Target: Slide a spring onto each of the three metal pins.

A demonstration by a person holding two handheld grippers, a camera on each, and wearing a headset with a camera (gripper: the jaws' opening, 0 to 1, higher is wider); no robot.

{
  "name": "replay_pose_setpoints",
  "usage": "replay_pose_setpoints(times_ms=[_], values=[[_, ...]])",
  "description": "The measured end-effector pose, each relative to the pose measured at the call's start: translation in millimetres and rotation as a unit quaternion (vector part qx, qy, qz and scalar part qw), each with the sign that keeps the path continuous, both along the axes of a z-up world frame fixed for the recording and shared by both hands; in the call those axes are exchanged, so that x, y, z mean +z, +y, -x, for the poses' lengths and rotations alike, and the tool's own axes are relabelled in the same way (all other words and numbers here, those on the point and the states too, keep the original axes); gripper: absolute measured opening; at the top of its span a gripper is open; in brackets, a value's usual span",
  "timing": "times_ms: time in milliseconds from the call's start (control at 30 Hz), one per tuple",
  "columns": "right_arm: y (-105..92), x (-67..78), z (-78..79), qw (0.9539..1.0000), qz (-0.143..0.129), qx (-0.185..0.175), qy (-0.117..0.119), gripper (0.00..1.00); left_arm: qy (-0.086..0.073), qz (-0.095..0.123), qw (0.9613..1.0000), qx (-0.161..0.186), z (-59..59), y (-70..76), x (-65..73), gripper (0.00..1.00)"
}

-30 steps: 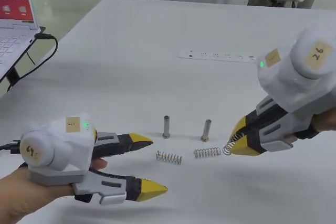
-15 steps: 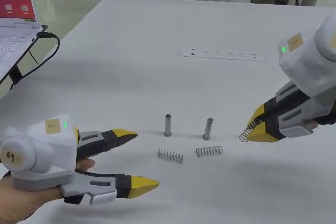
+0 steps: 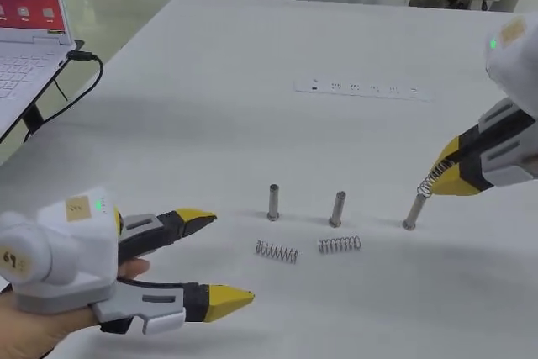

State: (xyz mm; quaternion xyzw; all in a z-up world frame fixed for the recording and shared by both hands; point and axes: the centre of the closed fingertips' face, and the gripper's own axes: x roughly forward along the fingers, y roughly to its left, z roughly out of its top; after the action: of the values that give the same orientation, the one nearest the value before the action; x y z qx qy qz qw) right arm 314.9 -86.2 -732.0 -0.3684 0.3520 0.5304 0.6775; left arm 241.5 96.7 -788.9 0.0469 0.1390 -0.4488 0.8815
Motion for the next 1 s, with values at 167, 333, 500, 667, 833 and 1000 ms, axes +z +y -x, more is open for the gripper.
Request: replay_pose_setpoints(times_ms=[167,333,500,667,833,1000], values=[[-8.2,-1.5,-13.7,0.9998,0.018,-0.008,-0.004,0.08,-0.002,0.0,1.0,-0.002,0.6,-2.0,1.3,0.62],[-10.2,-12.2,-21.9,0.9995,0.029,-0.011,0.004,0.08,-0.003,-0.001,1.0,-0.003,1.0,-1.5,1.9,0.62],[-17.0,-28.9,-29.8,0.9987,0.047,-0.019,0.012,0.08,-0.003,-0.003,1.0,-0.004,2.0,-0.9,1.4,0.62],[-17.2,-38.5,-32.2,0.9985,0.044,-0.024,0.023,0.08,-0.003,-0.001,1.0,-0.002,2.8,-0.1,1.0,0.62],[-16.0,-45.8,-34.2,0.9983,0.045,-0.025,0.027,0.08,-0.002,-0.001,1.0,-0.003,3.2,0.0,0.1,0.61],[-15.0,-48.0,-36.4,0.9982,0.044,-0.026,0.031,0.08,-0.002,-0.002,1.0,-0.003,2.9,0.1,0.3,0.61]])
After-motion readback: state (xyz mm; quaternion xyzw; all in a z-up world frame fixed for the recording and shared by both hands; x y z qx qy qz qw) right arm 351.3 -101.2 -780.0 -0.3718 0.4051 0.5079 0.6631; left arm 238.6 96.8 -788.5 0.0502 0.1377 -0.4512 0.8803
